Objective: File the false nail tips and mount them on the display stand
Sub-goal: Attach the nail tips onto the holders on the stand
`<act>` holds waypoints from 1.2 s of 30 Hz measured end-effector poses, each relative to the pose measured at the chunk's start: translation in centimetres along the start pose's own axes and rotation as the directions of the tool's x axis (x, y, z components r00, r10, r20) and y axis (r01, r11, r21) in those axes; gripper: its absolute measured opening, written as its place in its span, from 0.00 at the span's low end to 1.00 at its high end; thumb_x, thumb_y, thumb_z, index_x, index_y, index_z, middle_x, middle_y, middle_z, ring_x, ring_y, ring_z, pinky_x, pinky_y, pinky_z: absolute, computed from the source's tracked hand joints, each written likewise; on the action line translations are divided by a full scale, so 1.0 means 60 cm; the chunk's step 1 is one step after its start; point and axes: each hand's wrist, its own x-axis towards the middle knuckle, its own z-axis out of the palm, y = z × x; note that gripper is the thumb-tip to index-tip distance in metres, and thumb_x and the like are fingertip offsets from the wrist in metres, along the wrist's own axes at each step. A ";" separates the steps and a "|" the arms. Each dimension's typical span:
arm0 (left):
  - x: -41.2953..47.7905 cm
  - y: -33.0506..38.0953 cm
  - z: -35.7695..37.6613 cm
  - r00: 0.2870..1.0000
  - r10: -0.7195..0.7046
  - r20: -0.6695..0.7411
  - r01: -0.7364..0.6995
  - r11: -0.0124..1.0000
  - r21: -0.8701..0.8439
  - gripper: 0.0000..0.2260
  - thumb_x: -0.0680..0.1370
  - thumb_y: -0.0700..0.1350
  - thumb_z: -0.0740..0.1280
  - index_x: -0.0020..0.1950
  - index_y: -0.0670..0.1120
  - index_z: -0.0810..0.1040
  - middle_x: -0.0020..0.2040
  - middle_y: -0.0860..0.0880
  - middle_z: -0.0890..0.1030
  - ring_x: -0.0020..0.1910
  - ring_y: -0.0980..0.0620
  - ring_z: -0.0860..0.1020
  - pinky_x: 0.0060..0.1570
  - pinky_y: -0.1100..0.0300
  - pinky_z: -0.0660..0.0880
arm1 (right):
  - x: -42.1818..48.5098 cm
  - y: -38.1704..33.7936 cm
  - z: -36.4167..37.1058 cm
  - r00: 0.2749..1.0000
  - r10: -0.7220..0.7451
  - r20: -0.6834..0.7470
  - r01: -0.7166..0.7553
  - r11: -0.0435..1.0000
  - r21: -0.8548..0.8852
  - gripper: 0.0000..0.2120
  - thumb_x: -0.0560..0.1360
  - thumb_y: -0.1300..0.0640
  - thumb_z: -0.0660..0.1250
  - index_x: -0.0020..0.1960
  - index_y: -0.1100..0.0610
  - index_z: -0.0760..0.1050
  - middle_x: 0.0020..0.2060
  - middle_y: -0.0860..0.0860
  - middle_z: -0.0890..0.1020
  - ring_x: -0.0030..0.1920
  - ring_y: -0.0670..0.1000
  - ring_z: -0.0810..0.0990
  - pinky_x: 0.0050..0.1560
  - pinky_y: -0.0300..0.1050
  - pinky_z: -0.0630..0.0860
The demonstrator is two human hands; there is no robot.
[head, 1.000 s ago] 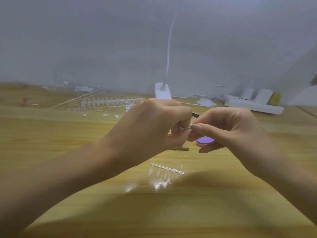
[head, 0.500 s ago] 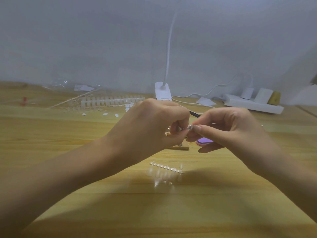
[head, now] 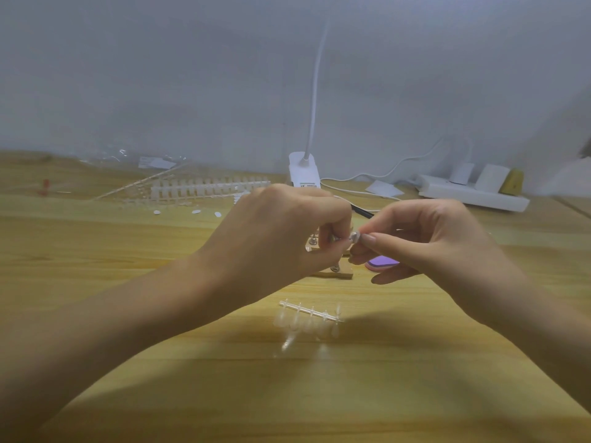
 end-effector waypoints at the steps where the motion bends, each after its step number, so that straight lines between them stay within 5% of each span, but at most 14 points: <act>1: 0.000 0.001 0.000 1.000 -0.003 -0.003 0.003 1.000 -0.001 0.05 0.74 0.48 0.67 0.39 0.49 0.79 0.35 0.59 0.76 0.29 0.67 0.67 0.31 0.61 0.68 | 0.000 0.000 0.000 1.000 -0.002 -0.003 0.002 1.000 -0.002 0.03 0.75 0.64 0.70 0.44 0.62 0.83 0.37 0.56 0.86 0.42 0.51 0.87 0.34 0.41 0.82; 7: 0.001 0.001 -0.003 1.000 -0.009 -0.009 0.009 1.000 0.017 0.05 0.75 0.48 0.67 0.39 0.51 0.78 0.35 0.59 0.75 0.30 0.66 0.67 0.30 0.62 0.66 | -0.003 -0.006 0.003 1.000 -0.012 -0.004 0.013 0.999 0.035 0.10 0.67 0.53 0.73 0.43 0.59 0.84 0.38 0.55 0.87 0.43 0.51 0.87 0.34 0.41 0.82; 17: -0.001 -0.001 0.001 1.000 0.003 -0.018 -0.002 1.000 0.021 0.05 0.76 0.48 0.67 0.41 0.51 0.79 0.36 0.59 0.75 0.29 0.67 0.67 0.31 0.62 0.66 | -0.003 -0.006 0.003 1.000 -0.009 -0.014 0.009 1.000 0.003 0.04 0.72 0.59 0.72 0.40 0.59 0.82 0.37 0.56 0.86 0.42 0.50 0.87 0.33 0.41 0.81; 24: -0.005 -0.014 0.014 0.998 -0.069 -0.011 0.067 0.986 -0.151 0.04 0.76 0.51 0.69 0.44 0.53 0.81 0.37 0.60 0.78 0.30 0.56 0.74 0.33 0.55 0.74 | -0.005 -0.020 0.001 0.999 -0.038 0.020 0.038 0.999 0.004 0.07 0.67 0.52 0.72 0.38 0.56 0.81 0.36 0.56 0.85 0.39 0.48 0.86 0.32 0.40 0.81; 31: -0.008 -0.021 0.023 0.992 -0.124 0.028 0.126 0.946 -0.298 0.05 0.75 0.47 0.73 0.41 0.56 0.81 0.37 0.60 0.80 0.29 0.56 0.73 0.31 0.64 0.69 | -0.004 -0.020 -0.003 0.998 -0.043 0.034 0.044 0.999 -0.011 0.10 0.67 0.53 0.72 0.41 0.60 0.82 0.36 0.55 0.86 0.39 0.48 0.86 0.31 0.39 0.80; 36: -0.008 -0.018 0.023 0.984 -0.158 0.087 0.180 0.830 -0.528 0.08 0.75 0.40 0.74 0.40 0.52 0.82 0.36 0.59 0.80 0.23 0.54 0.76 0.26 0.70 0.69 | -0.003 -0.023 -0.006 0.994 -0.107 0.029 0.109 0.991 -0.076 0.08 0.69 0.54 0.71 0.41 0.58 0.82 0.36 0.54 0.86 0.39 0.49 0.86 0.32 0.40 0.81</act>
